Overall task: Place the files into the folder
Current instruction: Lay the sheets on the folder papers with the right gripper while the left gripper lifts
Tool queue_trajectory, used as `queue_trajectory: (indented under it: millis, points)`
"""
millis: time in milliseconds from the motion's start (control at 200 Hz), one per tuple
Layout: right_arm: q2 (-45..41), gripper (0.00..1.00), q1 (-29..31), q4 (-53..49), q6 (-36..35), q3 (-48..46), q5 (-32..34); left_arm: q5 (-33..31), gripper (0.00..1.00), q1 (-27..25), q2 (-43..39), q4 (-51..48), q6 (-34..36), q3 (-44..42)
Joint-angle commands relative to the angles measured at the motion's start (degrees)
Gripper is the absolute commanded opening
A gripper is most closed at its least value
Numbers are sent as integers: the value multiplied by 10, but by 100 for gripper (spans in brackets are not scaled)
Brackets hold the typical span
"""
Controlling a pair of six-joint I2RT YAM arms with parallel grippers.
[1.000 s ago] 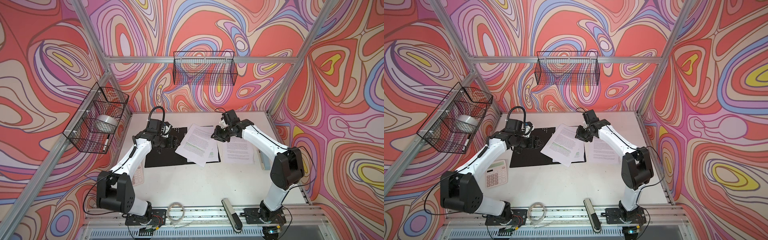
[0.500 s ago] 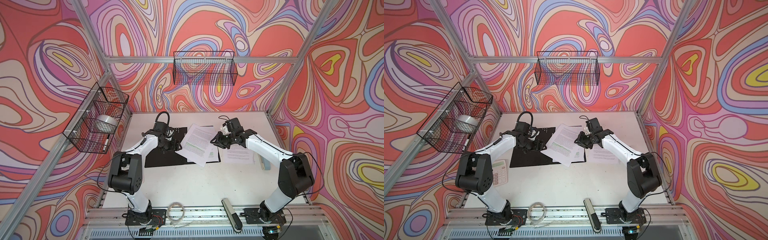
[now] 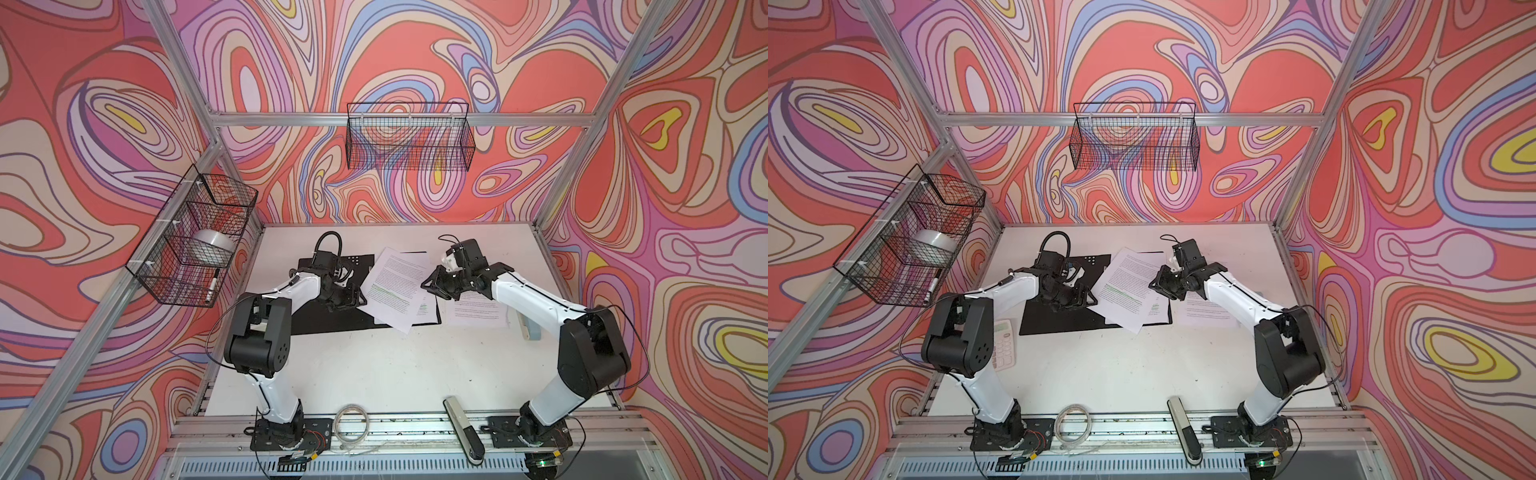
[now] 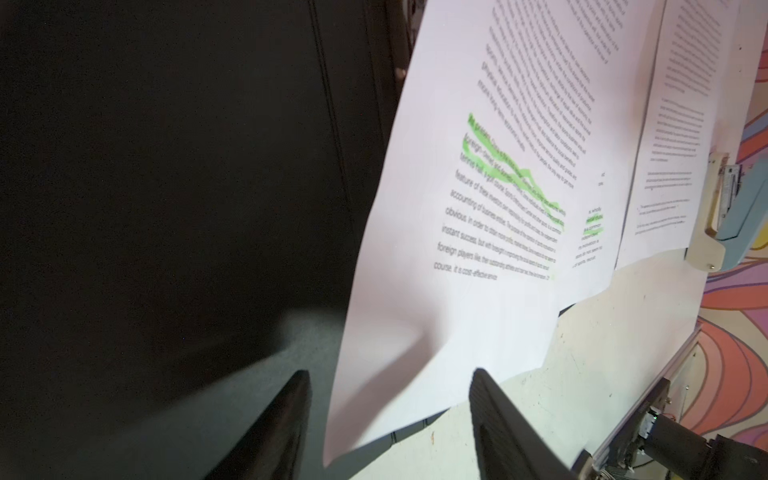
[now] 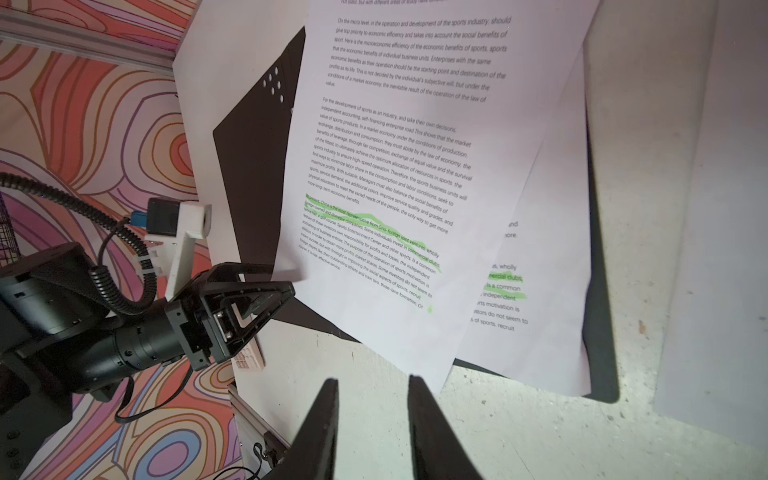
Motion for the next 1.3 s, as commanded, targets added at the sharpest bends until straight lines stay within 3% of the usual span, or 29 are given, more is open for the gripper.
queue_trajectory:
  millis: [0, 230, 341, 591, 626, 1012, 1292]
  points:
    - [-18, 30, 0, 2, -1, -4, 7, 20, 45, 5, -16, 29, -15, -15]
    - [-20, 30, 0, 2, -2, -8, 13, 26, 23, 6, -25, 23, -17, -6]
    - [-24, 30, 1, -1, -4, -10, 15, 30, 21, 6, -38, 19, -19, -5]
    - [-23, 30, 1, -2, -6, -12, 19, 22, 6, 6, -76, 3, -5, 16]
    - [-23, 30, 1, -2, -6, -12, 19, 22, 0, 6, -78, -1, -4, 20]
    - [-26, 29, 0, -2, -1, -21, 20, 13, 0, -8, -122, -41, 17, 90]
    - [15, 29, 0, -4, 3, -6, 11, -64, 0, -92, -166, -133, 126, 222]
